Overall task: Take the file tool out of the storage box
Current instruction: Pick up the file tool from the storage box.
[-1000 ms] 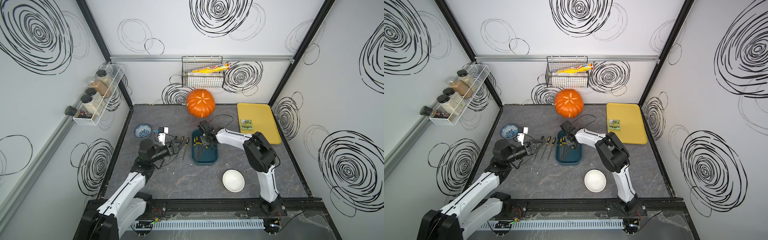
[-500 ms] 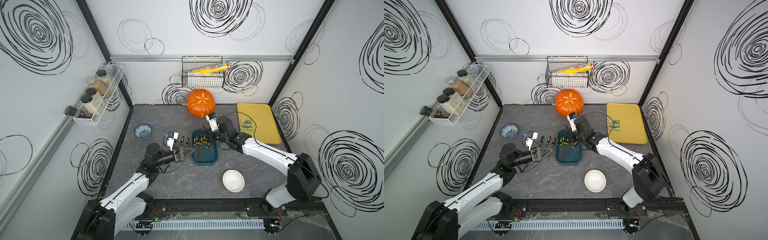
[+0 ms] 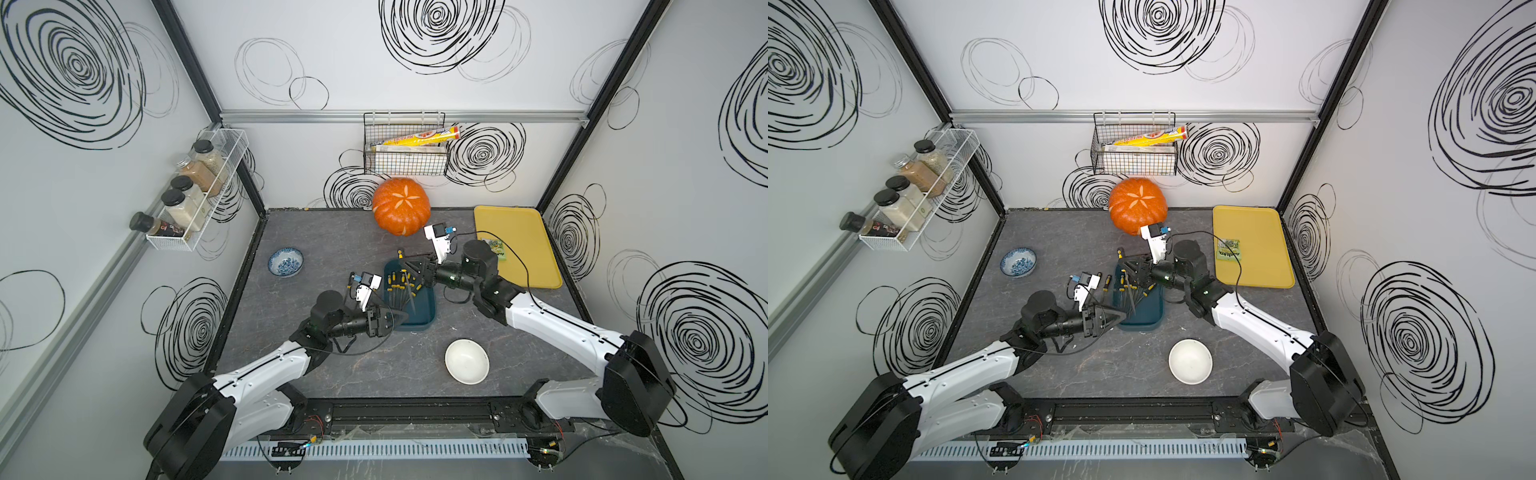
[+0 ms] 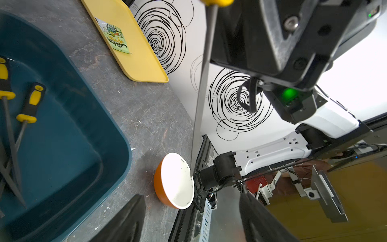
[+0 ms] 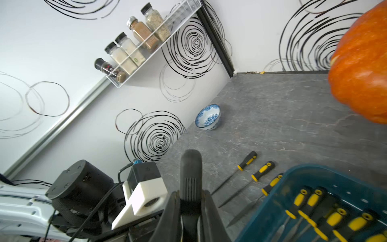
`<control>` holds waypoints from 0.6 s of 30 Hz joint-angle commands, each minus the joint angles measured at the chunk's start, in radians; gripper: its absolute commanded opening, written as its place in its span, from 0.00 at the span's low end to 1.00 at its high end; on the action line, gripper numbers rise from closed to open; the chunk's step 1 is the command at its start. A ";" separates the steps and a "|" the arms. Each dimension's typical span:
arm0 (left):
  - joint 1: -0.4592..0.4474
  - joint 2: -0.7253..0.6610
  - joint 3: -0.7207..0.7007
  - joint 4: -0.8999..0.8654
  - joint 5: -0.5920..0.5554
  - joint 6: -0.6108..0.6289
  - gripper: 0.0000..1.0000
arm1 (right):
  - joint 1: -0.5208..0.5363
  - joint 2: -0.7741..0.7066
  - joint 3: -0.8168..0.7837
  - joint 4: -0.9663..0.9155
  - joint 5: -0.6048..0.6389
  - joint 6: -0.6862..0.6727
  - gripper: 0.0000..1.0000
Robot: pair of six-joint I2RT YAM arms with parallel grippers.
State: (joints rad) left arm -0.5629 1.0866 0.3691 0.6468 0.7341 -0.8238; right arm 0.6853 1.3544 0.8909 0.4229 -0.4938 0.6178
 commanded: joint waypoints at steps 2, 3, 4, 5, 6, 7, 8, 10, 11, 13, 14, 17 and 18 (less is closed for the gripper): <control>-0.003 0.001 0.031 0.022 -0.033 0.047 0.74 | 0.001 0.018 -0.033 0.158 -0.065 0.102 0.03; -0.003 0.007 0.030 0.026 -0.029 0.048 0.70 | 0.001 0.018 -0.045 0.178 -0.065 0.113 0.03; -0.003 0.013 0.032 0.029 -0.027 0.046 0.70 | 0.002 0.018 -0.063 0.212 -0.072 0.133 0.03; -0.003 0.020 0.034 0.028 -0.027 0.045 0.70 | 0.002 0.017 -0.083 0.259 -0.080 0.165 0.03; -0.003 0.031 0.037 0.027 -0.023 0.044 0.70 | 0.001 0.017 -0.099 0.298 -0.090 0.189 0.02; -0.004 0.037 0.038 0.034 -0.017 0.041 0.70 | 0.003 0.017 -0.108 0.315 -0.092 0.202 0.02; -0.005 0.040 0.034 0.051 -0.013 0.032 0.70 | 0.004 0.017 -0.110 0.313 -0.082 0.201 0.02; -0.005 0.045 0.028 0.077 -0.006 0.023 0.58 | 0.006 0.021 -0.114 0.313 -0.067 0.195 0.02; -0.006 0.046 0.031 0.077 -0.002 0.022 0.54 | 0.006 0.024 -0.118 0.324 -0.065 0.199 0.02; -0.006 0.046 0.028 0.080 -0.012 0.019 0.51 | 0.009 0.038 -0.125 0.350 -0.075 0.212 0.02; -0.006 0.048 0.025 0.087 -0.009 0.018 0.51 | 0.013 0.044 -0.125 0.359 -0.075 0.214 0.02; -0.010 0.057 0.025 0.100 -0.006 0.008 0.51 | 0.022 0.063 -0.128 0.389 -0.068 0.224 0.02; -0.012 0.059 0.025 0.106 -0.003 0.007 0.51 | 0.023 0.069 -0.132 0.407 -0.068 0.234 0.02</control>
State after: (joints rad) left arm -0.5674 1.1358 0.3759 0.6746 0.7174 -0.8116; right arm 0.6971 1.4017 0.7712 0.7372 -0.5556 0.8238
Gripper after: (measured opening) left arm 0.508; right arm 0.160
